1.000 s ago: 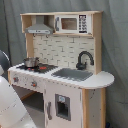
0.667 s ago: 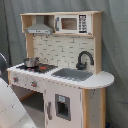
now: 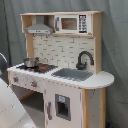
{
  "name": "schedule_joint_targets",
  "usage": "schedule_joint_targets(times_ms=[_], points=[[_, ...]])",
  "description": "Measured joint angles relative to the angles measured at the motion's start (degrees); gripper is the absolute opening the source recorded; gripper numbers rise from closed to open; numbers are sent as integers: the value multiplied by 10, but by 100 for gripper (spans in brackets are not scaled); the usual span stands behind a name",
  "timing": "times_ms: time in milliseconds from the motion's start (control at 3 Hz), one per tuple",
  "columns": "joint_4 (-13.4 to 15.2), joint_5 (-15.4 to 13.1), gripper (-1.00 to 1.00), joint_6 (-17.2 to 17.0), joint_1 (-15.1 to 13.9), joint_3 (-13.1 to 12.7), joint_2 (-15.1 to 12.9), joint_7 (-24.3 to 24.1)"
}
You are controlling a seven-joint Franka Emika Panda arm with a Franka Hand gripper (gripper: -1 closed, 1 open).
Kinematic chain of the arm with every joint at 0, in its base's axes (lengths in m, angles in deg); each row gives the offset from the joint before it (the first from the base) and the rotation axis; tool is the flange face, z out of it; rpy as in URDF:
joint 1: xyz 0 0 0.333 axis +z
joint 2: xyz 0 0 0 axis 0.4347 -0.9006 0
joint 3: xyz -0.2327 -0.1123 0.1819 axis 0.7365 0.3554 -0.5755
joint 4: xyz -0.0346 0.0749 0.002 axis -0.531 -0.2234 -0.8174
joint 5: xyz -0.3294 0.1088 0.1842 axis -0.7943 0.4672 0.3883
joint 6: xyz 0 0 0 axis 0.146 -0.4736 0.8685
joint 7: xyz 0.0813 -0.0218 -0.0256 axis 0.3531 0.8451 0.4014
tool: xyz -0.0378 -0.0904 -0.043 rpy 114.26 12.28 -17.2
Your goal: Play with the kitchen
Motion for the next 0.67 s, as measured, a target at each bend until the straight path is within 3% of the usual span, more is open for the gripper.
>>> schedule_joint_targets(times_ms=[667], points=[[-4,-36,100,-44,54,84,10,-5]])
